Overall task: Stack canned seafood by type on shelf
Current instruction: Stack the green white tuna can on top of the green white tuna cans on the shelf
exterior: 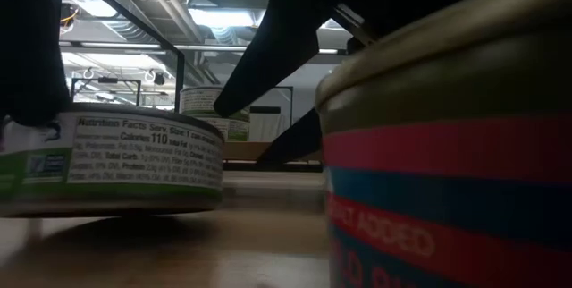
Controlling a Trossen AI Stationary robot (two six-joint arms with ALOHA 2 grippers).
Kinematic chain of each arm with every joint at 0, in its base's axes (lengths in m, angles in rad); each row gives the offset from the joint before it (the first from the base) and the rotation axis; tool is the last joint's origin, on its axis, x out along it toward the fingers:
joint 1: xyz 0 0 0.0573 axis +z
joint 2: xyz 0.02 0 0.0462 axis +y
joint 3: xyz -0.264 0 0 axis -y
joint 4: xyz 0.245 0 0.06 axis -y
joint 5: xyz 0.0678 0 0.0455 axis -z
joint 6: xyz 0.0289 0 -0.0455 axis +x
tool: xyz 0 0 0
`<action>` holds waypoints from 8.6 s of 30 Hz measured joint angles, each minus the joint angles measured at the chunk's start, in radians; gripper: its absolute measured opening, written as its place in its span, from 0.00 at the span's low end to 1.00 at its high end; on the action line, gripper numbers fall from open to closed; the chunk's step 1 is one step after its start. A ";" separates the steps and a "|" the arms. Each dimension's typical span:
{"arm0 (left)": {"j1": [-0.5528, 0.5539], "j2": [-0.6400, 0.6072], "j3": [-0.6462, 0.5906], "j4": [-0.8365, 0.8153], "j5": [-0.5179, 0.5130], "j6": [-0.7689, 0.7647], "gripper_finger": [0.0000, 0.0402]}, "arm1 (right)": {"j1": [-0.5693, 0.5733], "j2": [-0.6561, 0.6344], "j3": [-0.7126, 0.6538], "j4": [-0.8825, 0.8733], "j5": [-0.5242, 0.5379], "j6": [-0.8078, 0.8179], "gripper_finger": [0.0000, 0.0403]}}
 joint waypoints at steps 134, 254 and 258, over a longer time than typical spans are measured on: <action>0.037 -0.110 -0.053 0.210 0.216 0.078 0.29 | 0.072 -0.001 0.000 0.007 0.165 0.311 0.42; 0.083 -0.015 0.027 0.051 0.233 0.018 0.38 | 0.029 -0.001 0.000 -0.021 -0.063 0.377 0.42; 0.083 -0.015 0.027 0.044 0.224 0.070 0.40 | 0.018 -0.001 0.000 -0.023 -0.064 0.383 0.42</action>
